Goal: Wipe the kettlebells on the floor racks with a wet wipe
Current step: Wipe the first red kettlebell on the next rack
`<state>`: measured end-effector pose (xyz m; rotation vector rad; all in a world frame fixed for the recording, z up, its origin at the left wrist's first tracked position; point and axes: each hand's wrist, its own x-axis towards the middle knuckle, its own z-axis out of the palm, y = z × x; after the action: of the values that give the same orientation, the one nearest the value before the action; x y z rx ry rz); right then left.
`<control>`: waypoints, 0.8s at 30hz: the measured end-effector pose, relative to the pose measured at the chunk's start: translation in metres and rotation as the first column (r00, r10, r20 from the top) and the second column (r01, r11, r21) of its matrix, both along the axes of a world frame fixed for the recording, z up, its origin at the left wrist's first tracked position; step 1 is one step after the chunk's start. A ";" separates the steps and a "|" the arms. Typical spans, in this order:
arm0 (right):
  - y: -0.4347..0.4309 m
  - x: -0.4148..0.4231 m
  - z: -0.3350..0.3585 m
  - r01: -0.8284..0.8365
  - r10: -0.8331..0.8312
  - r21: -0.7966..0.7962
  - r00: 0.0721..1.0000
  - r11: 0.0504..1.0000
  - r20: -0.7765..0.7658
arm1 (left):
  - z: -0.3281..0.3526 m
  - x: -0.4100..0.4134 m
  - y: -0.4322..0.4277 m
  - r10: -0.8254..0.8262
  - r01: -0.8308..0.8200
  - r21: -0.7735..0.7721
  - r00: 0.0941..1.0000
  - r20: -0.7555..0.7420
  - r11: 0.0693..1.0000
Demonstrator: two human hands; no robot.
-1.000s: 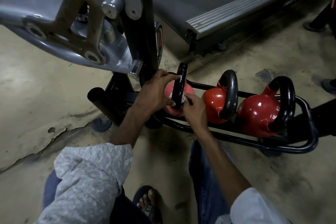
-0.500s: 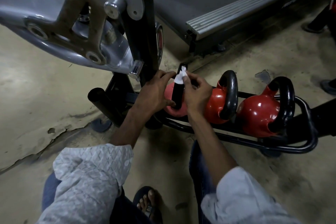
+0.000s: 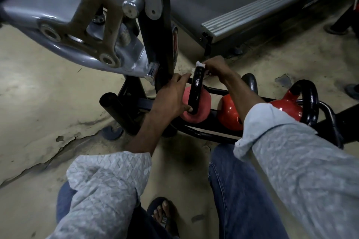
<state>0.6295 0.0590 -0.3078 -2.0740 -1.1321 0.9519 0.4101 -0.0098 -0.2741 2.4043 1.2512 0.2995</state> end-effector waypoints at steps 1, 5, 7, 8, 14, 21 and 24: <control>0.008 0.003 0.000 -0.069 0.065 0.043 0.993 0.997 0.101 | 0.001 0.001 -0.001 0.005 -0.005 0.003 1.000 -0.005 1.000; -0.002 -0.027 0.047 -0.314 0.287 0.017 0.885 0.949 0.366 | 0.006 0.007 -0.004 0.024 -0.023 0.032 0.999 -0.041 0.999; -0.023 -0.045 0.062 -0.405 0.359 -0.012 0.795 0.914 0.488 | 0.007 0.007 -0.005 0.037 -0.036 0.031 0.999 -0.038 0.999; -0.034 -0.049 0.063 -0.422 0.366 0.003 0.790 0.907 0.492 | 0.008 0.006 -0.005 0.044 -0.043 0.024 0.998 -0.034 0.999; -0.105 -0.056 0.018 -0.212 0.074 0.444 0.949 0.871 0.308 | 0.011 0.007 -0.005 0.055 -0.054 0.023 0.997 -0.058 0.998; -0.125 -0.045 0.012 0.277 -0.150 0.396 0.935 0.875 -0.323 | 0.010 0.010 -0.004 0.027 -0.026 0.013 0.996 -0.081 1.000; -0.138 -0.010 0.026 0.375 -0.256 0.365 0.907 0.852 -0.334 | 0.012 0.013 -0.005 0.046 -0.042 0.035 0.990 -0.134 0.999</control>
<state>0.6194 -0.0791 -0.2819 -1.6456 -0.7348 0.7232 0.4227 -0.0144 -0.2616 2.4618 1.3692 0.1740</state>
